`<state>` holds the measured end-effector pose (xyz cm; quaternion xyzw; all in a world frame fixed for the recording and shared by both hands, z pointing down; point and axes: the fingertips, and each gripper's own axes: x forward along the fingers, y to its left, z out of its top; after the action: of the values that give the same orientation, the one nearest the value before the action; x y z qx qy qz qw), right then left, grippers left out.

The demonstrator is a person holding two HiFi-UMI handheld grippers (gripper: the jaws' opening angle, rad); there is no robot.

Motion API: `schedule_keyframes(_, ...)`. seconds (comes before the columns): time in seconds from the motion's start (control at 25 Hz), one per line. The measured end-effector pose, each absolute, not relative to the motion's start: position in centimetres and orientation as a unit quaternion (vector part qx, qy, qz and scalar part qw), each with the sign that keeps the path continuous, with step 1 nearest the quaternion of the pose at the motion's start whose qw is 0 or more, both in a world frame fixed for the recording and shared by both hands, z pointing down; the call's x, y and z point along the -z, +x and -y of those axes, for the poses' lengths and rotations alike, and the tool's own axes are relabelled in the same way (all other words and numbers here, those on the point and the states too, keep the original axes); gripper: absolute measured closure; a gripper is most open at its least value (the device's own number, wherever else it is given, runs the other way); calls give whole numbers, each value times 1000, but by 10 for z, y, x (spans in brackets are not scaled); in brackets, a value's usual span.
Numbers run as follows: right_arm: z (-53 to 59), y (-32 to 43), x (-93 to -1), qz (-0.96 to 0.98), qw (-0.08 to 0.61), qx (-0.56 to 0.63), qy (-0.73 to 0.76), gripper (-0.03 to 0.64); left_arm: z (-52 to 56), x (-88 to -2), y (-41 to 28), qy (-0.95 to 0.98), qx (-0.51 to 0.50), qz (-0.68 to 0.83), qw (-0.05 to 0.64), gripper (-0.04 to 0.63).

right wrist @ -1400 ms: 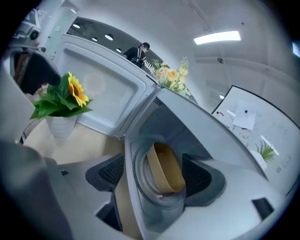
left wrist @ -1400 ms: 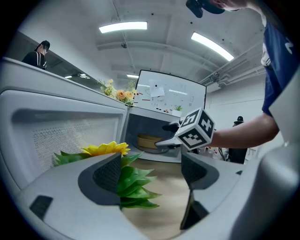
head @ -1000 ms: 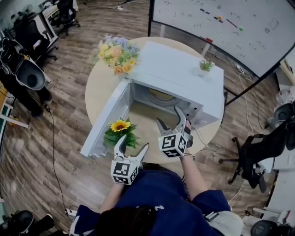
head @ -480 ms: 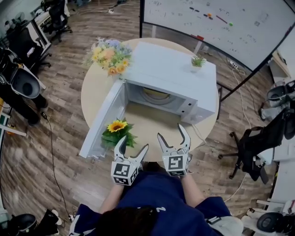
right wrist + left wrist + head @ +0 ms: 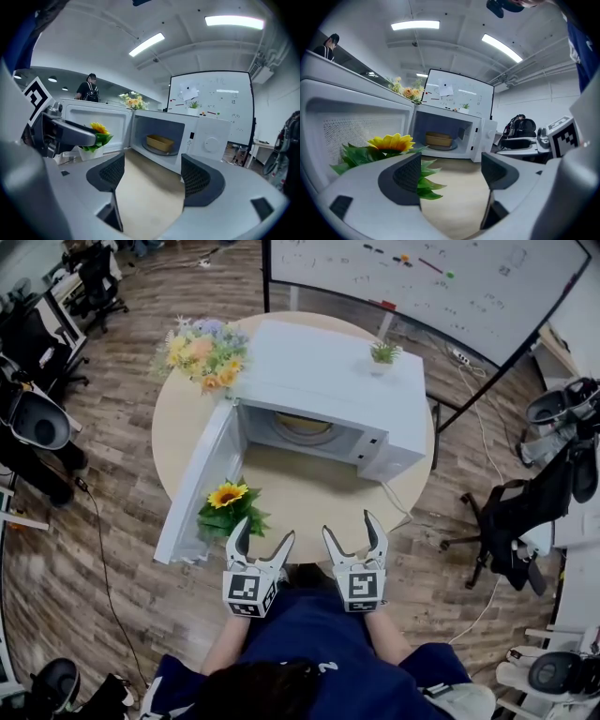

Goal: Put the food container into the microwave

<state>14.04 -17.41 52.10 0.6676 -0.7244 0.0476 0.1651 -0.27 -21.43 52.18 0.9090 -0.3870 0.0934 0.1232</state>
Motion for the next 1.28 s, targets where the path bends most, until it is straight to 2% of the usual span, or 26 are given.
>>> schedule_keyframes(0.2, 179, 142, -518, 728, 160, -50, 665, 259, 213, -518, 0, 910, -88, 389, 114, 201)
schedule_keyframes(0.28, 181, 140, -517, 737, 155, -54, 656, 278, 214, -509, 0, 911, -75, 395, 99, 268)
schedule_keyframes(0.48, 189, 136, -510, 749, 139, -54, 645, 428, 217, -504, 5, 915, -69, 386, 96, 364)
schedule_keyframes(0.56, 192, 134, -508, 756, 138, -51, 638, 476, 220, -502, 3, 912, -69, 395, 88, 457)
schedule_keyframes(0.76, 199, 135, -508, 765, 119, -69, 629, 607, 225, -504, 3, 907, -74, 404, 88, 583)
schedule_keyframes(1.28, 202, 126, -527, 786, 149, -91, 594, 607, 220, -510, 19, 922, -78, 361, 113, 592)
